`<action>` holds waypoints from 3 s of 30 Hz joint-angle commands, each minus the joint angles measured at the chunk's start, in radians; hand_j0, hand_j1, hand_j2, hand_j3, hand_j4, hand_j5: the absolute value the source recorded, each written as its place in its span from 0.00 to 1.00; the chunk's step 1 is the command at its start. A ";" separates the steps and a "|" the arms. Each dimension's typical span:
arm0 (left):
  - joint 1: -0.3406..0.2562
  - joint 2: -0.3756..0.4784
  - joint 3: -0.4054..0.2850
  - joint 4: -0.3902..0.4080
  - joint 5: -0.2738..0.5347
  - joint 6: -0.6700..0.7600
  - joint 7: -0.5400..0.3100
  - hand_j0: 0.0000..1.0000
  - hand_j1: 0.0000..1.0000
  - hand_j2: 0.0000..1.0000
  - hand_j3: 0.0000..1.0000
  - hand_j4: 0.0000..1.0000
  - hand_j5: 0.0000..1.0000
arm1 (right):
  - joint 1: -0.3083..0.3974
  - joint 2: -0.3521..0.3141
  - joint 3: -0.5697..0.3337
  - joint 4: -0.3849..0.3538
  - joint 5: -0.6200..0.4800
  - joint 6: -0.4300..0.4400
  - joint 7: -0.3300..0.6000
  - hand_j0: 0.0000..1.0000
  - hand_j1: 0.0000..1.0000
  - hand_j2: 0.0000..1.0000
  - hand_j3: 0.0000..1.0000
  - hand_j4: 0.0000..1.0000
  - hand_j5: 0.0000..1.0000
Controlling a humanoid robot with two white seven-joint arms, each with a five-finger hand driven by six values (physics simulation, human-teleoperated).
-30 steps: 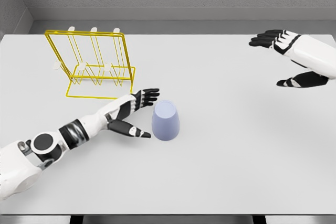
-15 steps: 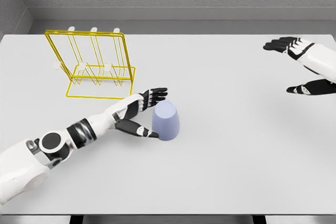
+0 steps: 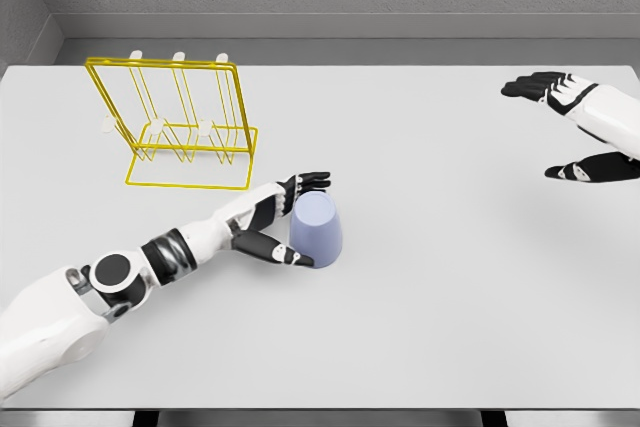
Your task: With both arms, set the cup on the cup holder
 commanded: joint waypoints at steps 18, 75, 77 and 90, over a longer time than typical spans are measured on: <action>-0.005 -0.033 -0.011 0.029 0.005 -0.009 0.003 0.63 0.63 0.63 0.63 0.63 0.63 | 0.002 -0.001 -0.002 0.000 -0.008 0.003 -0.001 1.00 1.00 1.00 1.00 1.00 1.00; -0.150 0.323 0.035 -0.222 0.110 -0.089 0.006 0.66 0.66 0.66 0.66 0.66 0.66 | 0.020 -0.002 -0.017 0.000 -0.008 0.003 -0.001 1.00 1.00 1.00 1.00 1.00 1.00; -0.160 0.324 0.037 -0.222 0.113 -0.089 0.006 0.66 0.66 0.66 0.66 0.66 0.66 | 0.021 -0.002 -0.017 0.000 -0.008 0.003 -0.001 1.00 1.00 1.00 1.00 1.00 1.00; -0.198 0.337 0.058 -0.210 0.141 -0.089 0.006 0.66 0.66 0.66 0.66 0.66 0.66 | 0.020 -0.002 -0.018 0.000 -0.008 0.003 -0.001 1.00 1.00 1.00 1.00 1.00 1.00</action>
